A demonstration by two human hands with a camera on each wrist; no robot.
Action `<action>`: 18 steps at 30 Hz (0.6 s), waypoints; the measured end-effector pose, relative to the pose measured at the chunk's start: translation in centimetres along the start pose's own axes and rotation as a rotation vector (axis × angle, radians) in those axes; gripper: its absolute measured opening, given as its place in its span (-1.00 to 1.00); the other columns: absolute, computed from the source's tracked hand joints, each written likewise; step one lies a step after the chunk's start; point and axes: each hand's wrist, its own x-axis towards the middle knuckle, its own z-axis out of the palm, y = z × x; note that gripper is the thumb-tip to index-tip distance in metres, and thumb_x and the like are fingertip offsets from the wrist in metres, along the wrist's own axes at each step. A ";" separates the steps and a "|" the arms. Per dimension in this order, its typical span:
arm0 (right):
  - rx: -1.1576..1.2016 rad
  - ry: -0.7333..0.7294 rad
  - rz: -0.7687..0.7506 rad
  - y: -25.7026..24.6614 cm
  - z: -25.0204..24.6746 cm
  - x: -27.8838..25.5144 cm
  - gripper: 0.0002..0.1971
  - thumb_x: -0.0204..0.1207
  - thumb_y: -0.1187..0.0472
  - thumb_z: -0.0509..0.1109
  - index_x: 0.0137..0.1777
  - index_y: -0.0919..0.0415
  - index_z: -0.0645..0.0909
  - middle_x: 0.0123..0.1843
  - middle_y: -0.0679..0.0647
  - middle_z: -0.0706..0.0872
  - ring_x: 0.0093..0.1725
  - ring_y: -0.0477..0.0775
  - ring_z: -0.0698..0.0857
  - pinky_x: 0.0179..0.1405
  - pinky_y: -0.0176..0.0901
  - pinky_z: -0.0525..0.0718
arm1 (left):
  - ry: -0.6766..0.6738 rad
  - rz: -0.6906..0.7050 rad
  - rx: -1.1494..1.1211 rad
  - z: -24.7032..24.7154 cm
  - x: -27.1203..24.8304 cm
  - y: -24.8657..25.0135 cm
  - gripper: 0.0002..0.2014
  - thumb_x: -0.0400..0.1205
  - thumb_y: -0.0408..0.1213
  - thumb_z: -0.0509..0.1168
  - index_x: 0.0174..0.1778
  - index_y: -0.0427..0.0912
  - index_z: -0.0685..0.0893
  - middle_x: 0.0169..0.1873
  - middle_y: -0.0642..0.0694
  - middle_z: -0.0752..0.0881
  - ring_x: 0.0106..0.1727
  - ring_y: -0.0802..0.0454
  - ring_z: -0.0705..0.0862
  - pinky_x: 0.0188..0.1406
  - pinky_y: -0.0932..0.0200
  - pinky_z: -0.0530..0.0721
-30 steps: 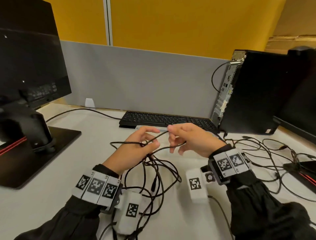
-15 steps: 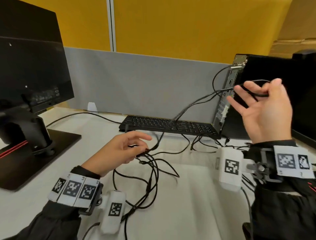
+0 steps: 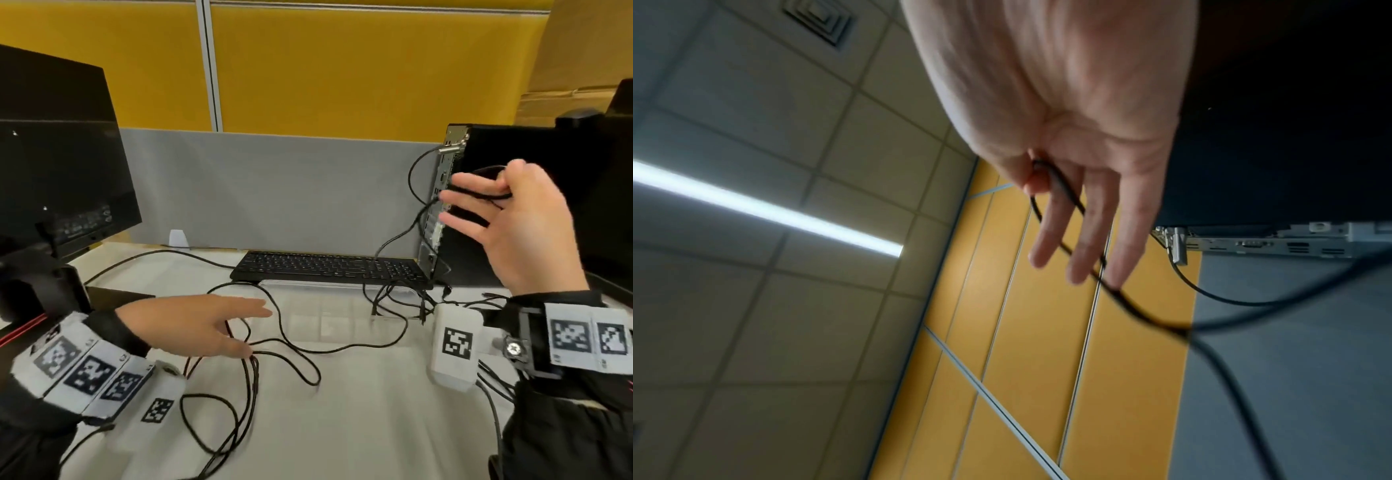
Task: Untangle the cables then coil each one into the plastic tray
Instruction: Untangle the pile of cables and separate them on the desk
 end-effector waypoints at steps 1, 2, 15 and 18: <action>-0.061 -0.053 0.024 0.1 0.7 -0.2 -0.76 0.68 0.21 0.00 -0.24 0.10 0.33 0.04 0.25 0.79 0.02 0.21 0.79 0.10 0.29 0.71 | 0.031 0.010 0.026 -0.6 -0.5 0.4 -0.50 0.58 0.16 0.23 0.45 0.46 0.28 0.36 0.52 0.30 0.15 0.45 0.56 0.28 0.41 0.42; -0.131 -0.119 0.047 0.2 1.4 -0.5 -0.75 0.70 0.19 0.00 -0.24 0.10 0.34 0.00 0.23 0.80 0.01 0.20 0.80 0.10 0.29 0.70 | 0.085 0.012 0.047 -1.3 -1.1 1.0 -0.58 0.56 0.21 0.21 0.36 0.45 0.42 0.29 0.47 0.49 0.02 0.45 0.63 0.21 0.41 0.48; 0.099 -0.304 0.112 -0.2 4.6 -2.7 -0.76 0.72 0.26 0.02 -0.21 0.19 0.32 0.01 0.32 0.79 0.02 0.35 0.78 -0.06 0.04 0.78 | 0.280 0.575 -0.956 0.6 4.6 8.3 -0.82 0.61 -0.28 0.29 0.11 -0.15 0.61 -0.58 0.08 0.57 -0.56 0.14 0.51 -0.12 -0.03 0.65; 0.397 0.035 0.013 -0.9 1.9 -1.2 -0.85 0.66 0.35 0.05 -0.13 0.19 0.37 0.08 0.37 0.77 0.06 0.39 0.76 0.02 0.10 0.76 | 0.410 0.518 -0.951 -0.2 5.0 6.6 -0.88 0.65 -0.22 0.23 -0.12 -0.12 0.64 -0.64 0.16 0.37 -0.57 0.25 0.34 -0.24 0.21 0.61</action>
